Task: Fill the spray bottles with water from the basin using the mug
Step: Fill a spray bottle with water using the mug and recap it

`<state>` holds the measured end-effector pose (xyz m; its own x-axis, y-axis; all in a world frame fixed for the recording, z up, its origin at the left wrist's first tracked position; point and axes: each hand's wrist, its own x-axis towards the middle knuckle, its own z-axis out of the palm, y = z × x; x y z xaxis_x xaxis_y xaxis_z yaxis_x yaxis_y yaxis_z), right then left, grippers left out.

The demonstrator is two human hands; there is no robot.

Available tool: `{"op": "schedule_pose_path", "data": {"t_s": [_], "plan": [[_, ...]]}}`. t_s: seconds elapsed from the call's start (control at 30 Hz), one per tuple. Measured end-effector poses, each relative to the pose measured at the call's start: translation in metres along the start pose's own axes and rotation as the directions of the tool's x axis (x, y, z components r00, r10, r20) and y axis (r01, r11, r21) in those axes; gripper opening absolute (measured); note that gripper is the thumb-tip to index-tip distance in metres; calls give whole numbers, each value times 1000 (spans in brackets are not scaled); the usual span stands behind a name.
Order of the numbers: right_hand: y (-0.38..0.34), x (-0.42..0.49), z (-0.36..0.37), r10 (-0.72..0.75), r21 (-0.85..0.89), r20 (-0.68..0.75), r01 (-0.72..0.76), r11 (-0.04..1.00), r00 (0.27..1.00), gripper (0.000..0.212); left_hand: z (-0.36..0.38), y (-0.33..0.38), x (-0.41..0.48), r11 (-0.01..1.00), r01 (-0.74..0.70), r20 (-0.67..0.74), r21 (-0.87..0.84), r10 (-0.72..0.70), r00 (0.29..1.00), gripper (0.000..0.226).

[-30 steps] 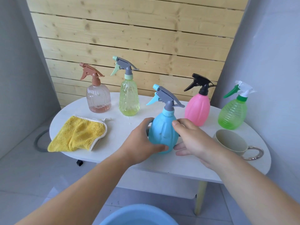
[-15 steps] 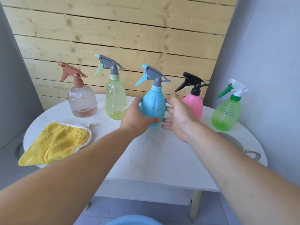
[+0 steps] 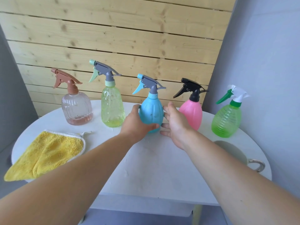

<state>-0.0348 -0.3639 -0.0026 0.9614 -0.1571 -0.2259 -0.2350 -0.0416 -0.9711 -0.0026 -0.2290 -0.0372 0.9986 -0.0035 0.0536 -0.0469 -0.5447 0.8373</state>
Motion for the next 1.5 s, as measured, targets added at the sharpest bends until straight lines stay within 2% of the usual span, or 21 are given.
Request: {"op": "schedule_pose_path", "data": {"t_s": [0.07, 0.13, 0.2, 0.27, 0.33, 0.4, 0.47, 0.6, 0.67, 0.77, 0.87, 0.9, 0.93, 1.07, 1.23, 1.4, 1.5], "plan": [[-2, -4, 1, 23, -20, -21, -24, 1000, 1000, 50, -2, 2, -6, 1000, 11, 13, 24, -11, 1000, 105], [-9, -14, 1, -5, -70, -44, 2, 998, 999, 42, -3, 6, -15, 999, 32, -7, 29, -31, 999, 104], [-17, -25, -3, -89, -147, -62, 79, 986, 994, 31, -4, 11, -24, 999, 23, -68, 45, -20, 997, 80], [-28, -36, -13, -207, -235, -117, 175, 956, 971, 40, -5, 17, -35, 999, -23, -106, 33, 26, 994, 55], [-42, -43, -32, -349, -363, -205, 260, 895, 915, 29, -2, 28, -43, 995, -100, -72, -15, 99, 992, 37], [-53, -42, -56, -461, -482, -288, 289, 827, 839, 18, 4, 40, -47, 985, -156, 30, -80, 158, 987, 29], [-61, -37, -78, -487, -540, -327, 262, 800, 810, 23, 12, 52, -46, 977, -160, 145, -142, 181, 973, 36], [-59, -27, -97, -323, -571, -278, 115, 813, 905, 37, 36, 69, -37, 980, -157, 266, -125, 186, 946, 66], [-51, -20, -98, -249, -560, -258, 65, 826, 934, 48, 48, 75, -32, 981, -173, 295, -83, 190, 936, 70], [-41, -6, -96, -245, -548, -231, 82, 832, 942, 34, 61, 80, -23, 982, -175, 308, -72, 188, 933, 66], [-42, 0, -91, -249, -565, -219, 86, 820, 943, 29, 70, 81, -13, 981, -145, 327, -126, 179, 928, 69], [-42, 2, -89, -251, -569, -214, 89, 818, 944, 33, 73, 81, -12, 980, -134, 328, -149, 177, 928, 68], [-43, 2, -87, -267, -579, -214, 98, 809, 940, 37, 74, 80, -12, 978, -130, 322, -164, 178, 930, 66], [-40, 4, -90, -345, -604, -209, 157, 781, 915, 27, 75, 71, -14, 966, -188, 286, -178, 233, 930, 60], [-48, -24, -88, -409, -537, -189, 255, 804, 893, 30, 57, 64, -34, 953, -290, 217, -93, 303, 928, 80], [-53, -68, -68, -446, -471, -190, 317, 823, 875, 33, 24, 60, -80, 924, -373, 35, -87, 377, 925, 103], [-52, -96, -51, -423, -304, -191, 356, 884, 886, 33, 6, 52, -110, 911, -408, -38, -58, 407, 913, 102]]}}
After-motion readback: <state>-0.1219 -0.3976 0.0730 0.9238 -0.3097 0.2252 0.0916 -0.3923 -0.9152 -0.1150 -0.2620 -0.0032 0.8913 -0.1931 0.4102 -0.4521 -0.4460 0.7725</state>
